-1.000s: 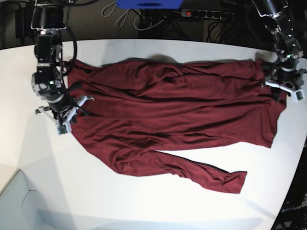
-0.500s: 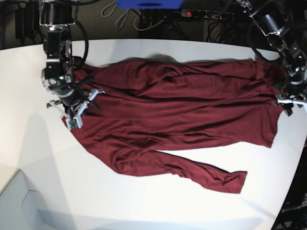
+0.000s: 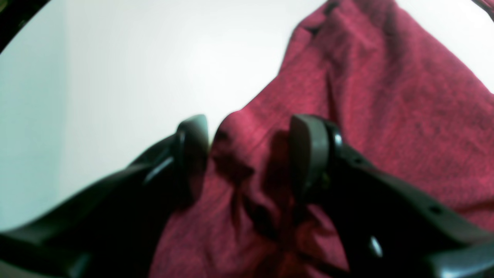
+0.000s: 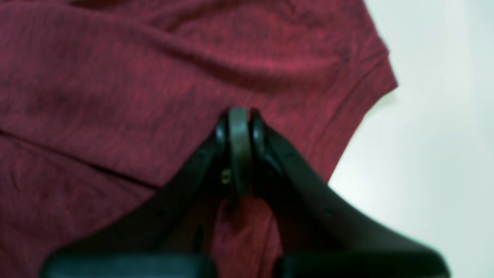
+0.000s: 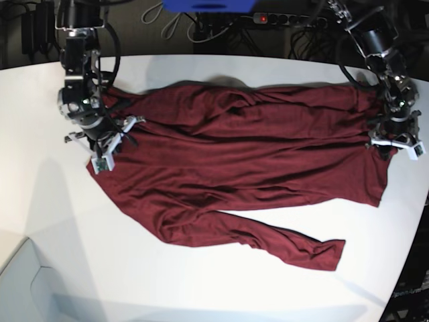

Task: Layout the t-shirt on the table in an organized manner, then fold the t-shirt properly
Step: 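Release the shirt with the left gripper and raise it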

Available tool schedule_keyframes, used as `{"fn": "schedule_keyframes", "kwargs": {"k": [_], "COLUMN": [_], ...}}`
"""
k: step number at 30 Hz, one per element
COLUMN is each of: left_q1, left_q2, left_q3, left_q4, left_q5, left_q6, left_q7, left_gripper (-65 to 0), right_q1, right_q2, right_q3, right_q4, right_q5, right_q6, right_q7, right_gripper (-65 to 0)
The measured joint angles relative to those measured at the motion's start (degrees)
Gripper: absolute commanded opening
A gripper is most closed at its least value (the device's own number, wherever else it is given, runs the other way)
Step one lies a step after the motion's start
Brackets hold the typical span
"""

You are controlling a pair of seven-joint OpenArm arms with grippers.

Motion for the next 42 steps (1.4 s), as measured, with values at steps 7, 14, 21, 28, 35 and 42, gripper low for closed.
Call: {"fn": "schedule_keyframes", "kwargs": {"k": [7,14,21,28,35,42], "left_q1": [1.81,6.86,12.35,20.24,25.79,31.78], "left_q2": [0.17,1.4,4.22,8.26,10.67,10.8], "left_q3": [-0.15,-0.26,-0.13,0.28,0.52,7.17], "left_q4": [5.75,17.94,26.95,36.48,41.64,45.38], "left_q5": [-0.57,-0.44,-0.48,-0.55,-0.44,-0.46], "left_q6": [-0.2,0.02,0.04,-0.39,-0.39,-0.28], "left_q7": [1.11,1.44,1.29,1.53,1.33,1.27], "left_gripper": [-65.0,-65.0,-64.9,-64.9,-64.9,-64.9], "right_q1": [0.0,0.0,0.0,-0.02,-0.02,0.0], "right_q2": [0.0,0.0,0.0,-0.13,-0.15,-0.28], "right_q3": [0.0,-0.07,-0.04,-0.11,-0.11,-0.11], "right_q4": [0.02,0.09,0.09,0.09,0.09,0.09], "right_q5": [0.0,0.02,0.0,0.02,0.0,0.02], "right_q6": [0.0,-0.02,0.0,0.0,0.0,0.0], "right_q7": [-0.02,0.0,-0.17,-0.15,-0.13,-0.09], "right_gripper": [-65.0,-65.0,-65.0,-65.0,-65.0,-65.0]}}
